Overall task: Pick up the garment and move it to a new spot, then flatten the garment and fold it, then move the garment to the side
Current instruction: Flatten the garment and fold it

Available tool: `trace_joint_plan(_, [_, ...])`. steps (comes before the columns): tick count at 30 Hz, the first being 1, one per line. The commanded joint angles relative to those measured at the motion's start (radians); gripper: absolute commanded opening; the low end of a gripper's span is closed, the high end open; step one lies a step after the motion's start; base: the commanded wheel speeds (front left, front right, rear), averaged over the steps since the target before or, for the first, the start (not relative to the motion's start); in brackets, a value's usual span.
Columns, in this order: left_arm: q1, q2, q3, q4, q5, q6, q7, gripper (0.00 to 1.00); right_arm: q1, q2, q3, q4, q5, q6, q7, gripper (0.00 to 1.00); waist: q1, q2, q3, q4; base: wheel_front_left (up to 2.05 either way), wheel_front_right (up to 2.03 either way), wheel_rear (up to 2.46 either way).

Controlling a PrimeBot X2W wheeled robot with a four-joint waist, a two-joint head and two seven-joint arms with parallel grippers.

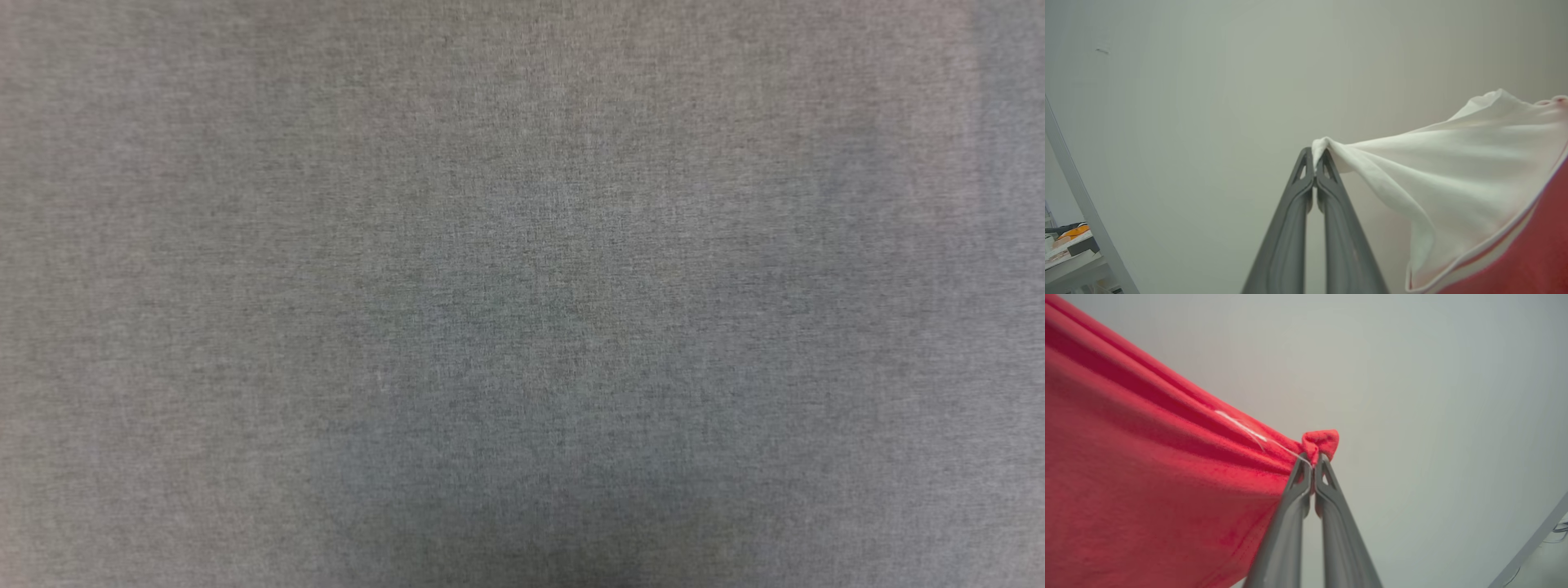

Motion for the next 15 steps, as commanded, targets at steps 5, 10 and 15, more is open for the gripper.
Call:
trace_joint_plan(5, [-0.048, -0.023, -0.018, 0.162, 0.015, -0.008, -0.117, 0.0, -0.06, 0.055, -0.01, 0.128, -0.082, -0.01, -0.12, 0.0, -0.0004, -0.0001, 0.066, 0.006, 0.0, 0.0, 0.0])
trace_joint_plan(10, [0.023, -0.062, -0.059, 0.237, -0.006, -0.02, -0.17, 0.0, -0.037, 0.1, 0.011, 0.215, -0.096, -0.01, -0.182, 0.0, -0.0004, -0.0001, 0.064, 0.023, 0.0, 0.0, 0.0])
trace_joint_plan(15, [0.196, -0.108, -0.08, 0.242, -0.046, -0.024, -0.198, 0.0, 0.055, 0.148, 0.001, 0.268, -0.094, -0.01, -0.231, 0.0, -0.0004, -0.0001, 0.022, 0.044, 0.0, 0.0, 0.0])
